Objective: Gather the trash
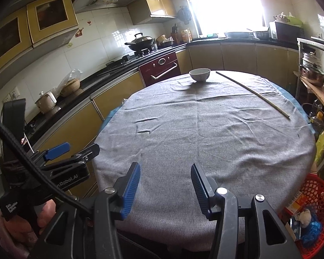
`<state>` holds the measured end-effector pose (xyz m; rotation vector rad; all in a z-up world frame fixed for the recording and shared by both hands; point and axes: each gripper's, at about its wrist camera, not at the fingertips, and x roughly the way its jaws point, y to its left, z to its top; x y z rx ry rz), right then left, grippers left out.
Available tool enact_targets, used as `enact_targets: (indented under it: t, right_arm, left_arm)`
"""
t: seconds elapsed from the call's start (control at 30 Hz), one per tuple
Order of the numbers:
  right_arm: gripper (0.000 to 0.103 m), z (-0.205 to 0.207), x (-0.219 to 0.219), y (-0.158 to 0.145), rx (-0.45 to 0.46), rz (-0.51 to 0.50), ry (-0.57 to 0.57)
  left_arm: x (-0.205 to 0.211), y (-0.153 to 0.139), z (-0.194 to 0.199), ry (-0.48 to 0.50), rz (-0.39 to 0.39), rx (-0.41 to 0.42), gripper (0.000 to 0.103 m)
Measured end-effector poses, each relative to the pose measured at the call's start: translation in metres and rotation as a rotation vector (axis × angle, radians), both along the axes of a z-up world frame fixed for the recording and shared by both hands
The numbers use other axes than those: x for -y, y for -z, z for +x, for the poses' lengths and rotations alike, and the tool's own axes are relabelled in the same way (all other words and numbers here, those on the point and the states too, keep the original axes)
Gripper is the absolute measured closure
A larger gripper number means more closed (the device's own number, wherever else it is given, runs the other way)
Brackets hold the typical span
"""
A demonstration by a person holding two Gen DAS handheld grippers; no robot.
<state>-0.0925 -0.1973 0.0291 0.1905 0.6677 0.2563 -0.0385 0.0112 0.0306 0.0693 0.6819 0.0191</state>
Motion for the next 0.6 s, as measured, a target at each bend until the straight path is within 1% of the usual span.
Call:
enact_targets:
  t: [0.1, 0.6]
  right_arm:
    - [0.048, -0.005, 0.001, -0.002, 0.003, -0.005, 0.012]
    - [0.048, -0.007, -0.007, 0.005, -0.014, -0.017, 0.008]
  left_arm:
    - [-0.001, -0.002, -0.005, 0.001, 0.001, 0.009, 0.024]
    - [-0.008, -0.001, -0.008, -0.027, 0.001, 0.016, 0.024]
